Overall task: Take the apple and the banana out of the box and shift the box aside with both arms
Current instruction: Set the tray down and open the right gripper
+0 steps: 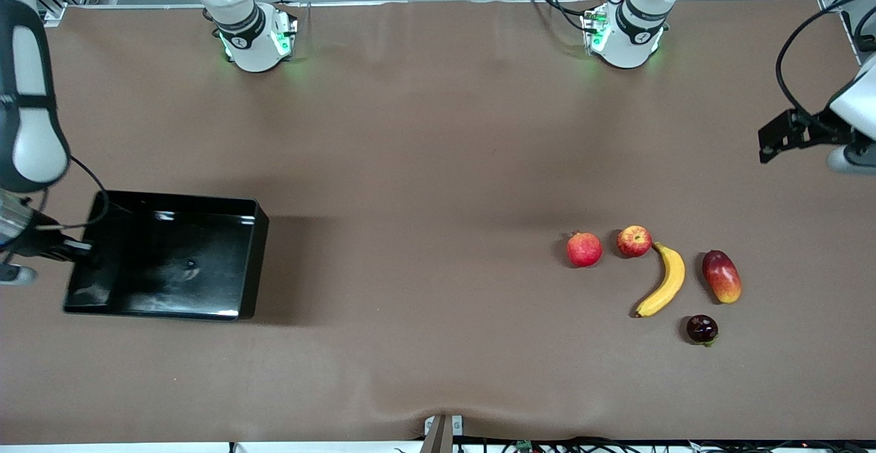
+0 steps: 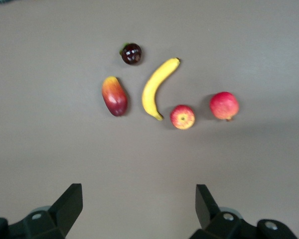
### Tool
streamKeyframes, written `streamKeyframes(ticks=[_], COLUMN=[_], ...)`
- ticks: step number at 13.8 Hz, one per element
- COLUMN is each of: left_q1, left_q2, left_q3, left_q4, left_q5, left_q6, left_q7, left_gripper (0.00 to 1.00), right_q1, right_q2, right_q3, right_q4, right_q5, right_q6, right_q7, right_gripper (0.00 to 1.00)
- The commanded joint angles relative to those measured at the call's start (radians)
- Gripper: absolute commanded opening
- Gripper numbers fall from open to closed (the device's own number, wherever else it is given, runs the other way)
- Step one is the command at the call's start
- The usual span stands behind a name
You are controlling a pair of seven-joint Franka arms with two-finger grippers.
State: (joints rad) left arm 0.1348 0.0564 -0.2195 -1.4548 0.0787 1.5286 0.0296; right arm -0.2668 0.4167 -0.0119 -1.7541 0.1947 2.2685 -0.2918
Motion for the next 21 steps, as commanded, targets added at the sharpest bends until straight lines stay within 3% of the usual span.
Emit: streamKeyframes(ticks=[1,3,10,11,13,17,21], left_q1=[-0.042,-0.072,-0.184,-0.176,-0.173,-0.175,-0.172], left_q2=[-0.047,-0.091,-0.167,-0.156,-0.145,-0.132,-0.139], left_q3=[0.037,0.089,0.147,0.146,0.144,0.140,0.138], left_q4=[-0.015,-0.062,-0.121,-0.118,-0.115,-0.107,-0.107], left_q5=[-0.059,-0.068,-0.073,-0.073,-0.074,-0.074,-0.074], left_q6=[-0.064,-0.064,-0.056,-0.051,-0.051,-0.051,-0.056], left_q7=[-0.054,-0.054,-0.158,-0.160,-0.162,-0.159,-0.159], left_gripper=[1.00,1.00,1.00,1.00,1.00,1.00,1.00], right_q1=[-0.045,-0.054,-0.085,-0.084,-0.084,-0.055,-0.037], right_q2=[0.051,0.092,0.163,0.163,0.163,0.139,0.091], right_q3=[0.026,0.026,0.027,0.026,0.026,0.026,0.020], right_q4=[0.007,0.007,-0.002,-0.002,-0.002,0.024,0.088], right_q5=[0.067,0.072,0.072,0.072,0.072,0.065,0.029], right_q6=[0.047,0.072,0.169,0.167,0.167,0.145,-0.012], right_q7=[-0.010,-0.020,-0.124,-0.135,-0.165,-0.152,-0.150], right_gripper=[0.00,0.00,0.00,0.10,0.98,1.00,1.00])
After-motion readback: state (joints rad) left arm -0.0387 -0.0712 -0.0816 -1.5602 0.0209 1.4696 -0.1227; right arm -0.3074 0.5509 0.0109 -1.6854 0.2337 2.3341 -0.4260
